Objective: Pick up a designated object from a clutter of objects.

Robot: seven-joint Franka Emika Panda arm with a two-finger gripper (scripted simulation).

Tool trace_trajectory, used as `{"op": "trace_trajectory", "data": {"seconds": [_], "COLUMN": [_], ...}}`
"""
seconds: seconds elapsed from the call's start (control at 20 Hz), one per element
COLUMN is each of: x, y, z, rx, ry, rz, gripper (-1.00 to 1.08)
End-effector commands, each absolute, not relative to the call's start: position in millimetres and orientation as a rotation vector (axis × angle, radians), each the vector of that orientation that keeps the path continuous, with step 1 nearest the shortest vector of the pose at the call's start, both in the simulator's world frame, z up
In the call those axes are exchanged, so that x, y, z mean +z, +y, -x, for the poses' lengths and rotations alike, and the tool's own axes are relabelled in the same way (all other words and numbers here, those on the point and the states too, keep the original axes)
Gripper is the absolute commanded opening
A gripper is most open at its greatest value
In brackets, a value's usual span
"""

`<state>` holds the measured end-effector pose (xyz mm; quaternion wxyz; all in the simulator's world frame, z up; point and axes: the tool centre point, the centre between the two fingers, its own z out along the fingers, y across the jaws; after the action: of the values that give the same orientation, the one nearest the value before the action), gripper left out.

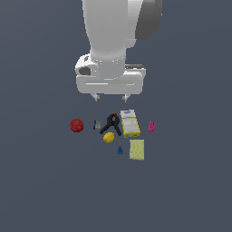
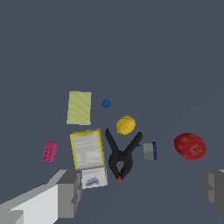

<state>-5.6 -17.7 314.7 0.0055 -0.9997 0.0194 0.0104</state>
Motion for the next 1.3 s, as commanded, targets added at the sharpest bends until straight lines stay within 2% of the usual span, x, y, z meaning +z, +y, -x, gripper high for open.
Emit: {"op": "trace_trajectory", "data": {"seconds": [0.0, 0.6, 1.25], "x": [315, 328, 306], "y": [-18, -28, -45], "z": [6, -2, -4], "rx": [0.033, -0.019, -0.015], "ry": [0.061, 0.002, -0.072], "rz": [3.130, 3.151, 3.143], "gripper": [1.00, 1.00, 1.00]}}
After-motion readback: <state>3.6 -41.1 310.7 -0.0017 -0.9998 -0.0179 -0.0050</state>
